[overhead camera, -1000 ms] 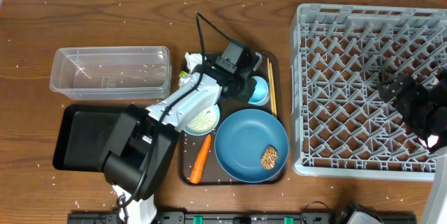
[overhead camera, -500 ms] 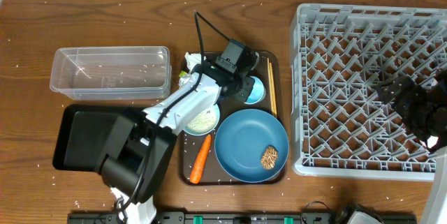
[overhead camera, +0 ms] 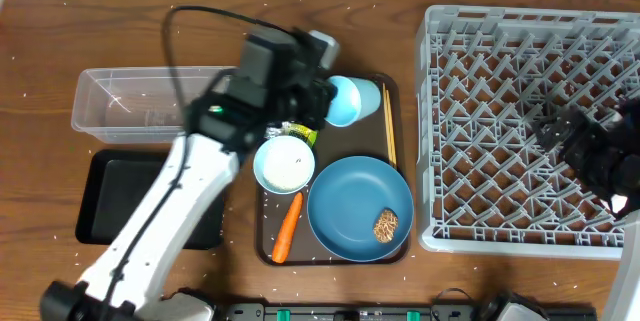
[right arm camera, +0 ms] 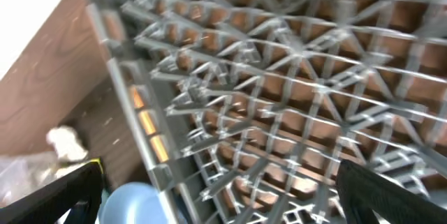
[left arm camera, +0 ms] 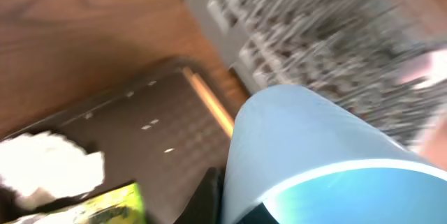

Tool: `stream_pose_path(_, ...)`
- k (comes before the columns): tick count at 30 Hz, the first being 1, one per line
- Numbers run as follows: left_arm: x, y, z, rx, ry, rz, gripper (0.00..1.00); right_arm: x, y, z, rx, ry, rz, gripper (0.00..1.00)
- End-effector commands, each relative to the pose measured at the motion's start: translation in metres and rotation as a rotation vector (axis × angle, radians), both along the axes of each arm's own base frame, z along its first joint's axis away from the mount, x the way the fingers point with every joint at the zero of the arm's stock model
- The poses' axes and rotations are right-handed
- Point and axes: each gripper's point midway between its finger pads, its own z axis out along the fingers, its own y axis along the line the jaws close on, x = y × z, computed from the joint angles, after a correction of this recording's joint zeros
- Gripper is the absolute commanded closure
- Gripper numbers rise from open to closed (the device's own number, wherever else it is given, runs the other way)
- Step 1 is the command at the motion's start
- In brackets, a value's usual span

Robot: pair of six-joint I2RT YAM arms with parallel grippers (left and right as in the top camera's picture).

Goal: Sort waste into correct bins and load items into the dishwasher rack
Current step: 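Lift the light-blue cup and hand it to the right gripper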

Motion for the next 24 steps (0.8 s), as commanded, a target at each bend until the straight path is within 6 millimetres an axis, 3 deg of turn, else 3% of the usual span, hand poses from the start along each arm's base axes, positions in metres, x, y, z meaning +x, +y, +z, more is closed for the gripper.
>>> stream_pose_path(1, -0.028, -0.011, 0.034, -0.26, 0.07, -0.215, 0.94, 0.009, 0.047, 0.024, 0.095, -0.177, 0.308, 0.01)
stream_pose_path(5, -0.045, -0.012, 0.06, -0.418, 0.088, -0.355, 0.94, 0.002, 0.111, 0.07, 0.234, -0.481, 0.699, 0.01)
stream_pose_path(8, -0.063, -0.019, 0.079, -0.507, 0.081, -0.479, 0.94, -0.009, 0.142, 0.089, 0.291, -0.605, 0.867, 0.02)
stream_pose_path(15, -0.084, -0.027, 0.092, -0.574, 0.099, -0.599, 0.94, -0.021, 0.188, 0.096, 0.291, -0.672, 1.086, 0.06)
stream_pose_path(24, -0.093, -0.028, 0.097, -0.606, 0.11, -0.647, 0.94, -0.034, 0.233, 0.117, 0.295, -0.837, 1.318, 0.05)
